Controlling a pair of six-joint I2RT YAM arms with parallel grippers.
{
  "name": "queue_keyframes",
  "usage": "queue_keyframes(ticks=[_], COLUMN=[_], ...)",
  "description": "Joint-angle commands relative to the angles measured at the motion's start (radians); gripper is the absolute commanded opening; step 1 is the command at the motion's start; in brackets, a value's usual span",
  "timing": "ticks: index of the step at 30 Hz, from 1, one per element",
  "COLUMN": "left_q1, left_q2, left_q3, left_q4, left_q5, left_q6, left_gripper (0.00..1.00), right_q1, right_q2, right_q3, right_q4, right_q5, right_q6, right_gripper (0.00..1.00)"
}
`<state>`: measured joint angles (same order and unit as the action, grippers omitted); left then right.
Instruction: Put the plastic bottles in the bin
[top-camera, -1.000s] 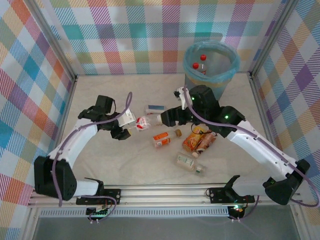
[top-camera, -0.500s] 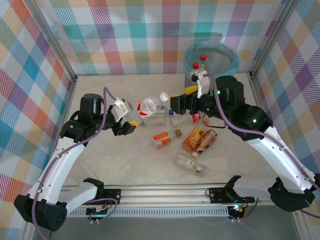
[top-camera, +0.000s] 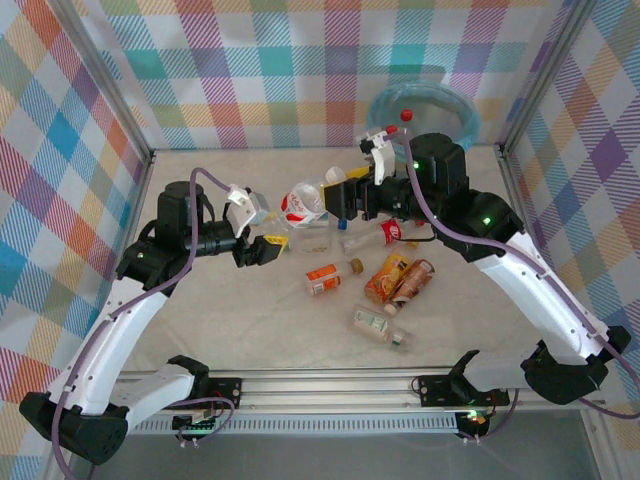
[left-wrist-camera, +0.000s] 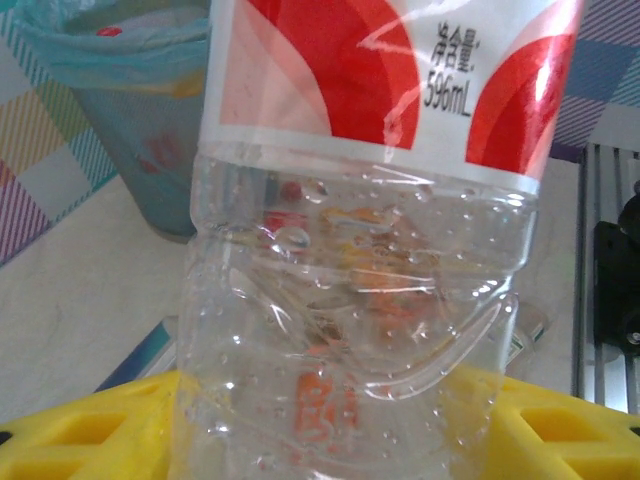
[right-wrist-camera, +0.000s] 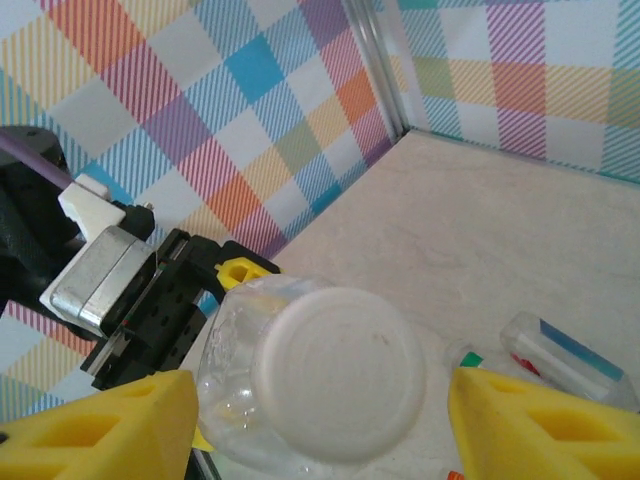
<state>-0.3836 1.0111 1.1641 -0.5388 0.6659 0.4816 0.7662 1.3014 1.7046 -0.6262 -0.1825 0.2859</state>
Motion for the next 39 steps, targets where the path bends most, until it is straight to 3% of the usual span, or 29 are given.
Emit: queue_keyframes(ticks=[1, 7, 10, 18, 25, 30, 39], left_q1=[-0.02, -0.029, -0.031, -0.032, -0.032, -0.032, -0.032], left_q2=[0.009, 0.003, -0.005, -0.02, -0.04, -0.045, -0.032], left_q3=[0.039, 0.031, 0.026, 0.019, 0.024, 0.056, 0.127], left_q4=[0.025, 0.023, 0.024, 0.023, 0.068, 0.081, 0.153], left_q5=[0.032, 0.023, 0.019, 0.012, -0.006, -0.04, -0.094], left_q6=[-0.017, -0.012, -0.013, -0.011, -0.047, -0.075, -0.136], left_gripper=[0.63, 0.63, 0.63, 0.64, 0.73, 0.82, 0.85], right_q1=[-0.003, -0.004, -0.005, -0.01, -0.015, -0.028, -0.121], right_q2=[0.005, 0.014, 0.013, 0.001, -0.008, -0.014, 0.018], right_q3=[0.017, 0.023, 0.026, 0.023, 0.026, 0.048, 0.189], right_q4=[0.055, 0.06, 0.06, 0.057, 0.054, 0.038, -0.076], right_q5=[-0.069, -0.091, -0.096, -0.084, -0.062, -0.026, 0.073], right_q6=[0.023, 0.027, 0.027, 0.026, 0.02, 0.011, -0.074], right_gripper=[0.61, 0.5, 0.4, 0.34, 0.2, 0.16, 0.12])
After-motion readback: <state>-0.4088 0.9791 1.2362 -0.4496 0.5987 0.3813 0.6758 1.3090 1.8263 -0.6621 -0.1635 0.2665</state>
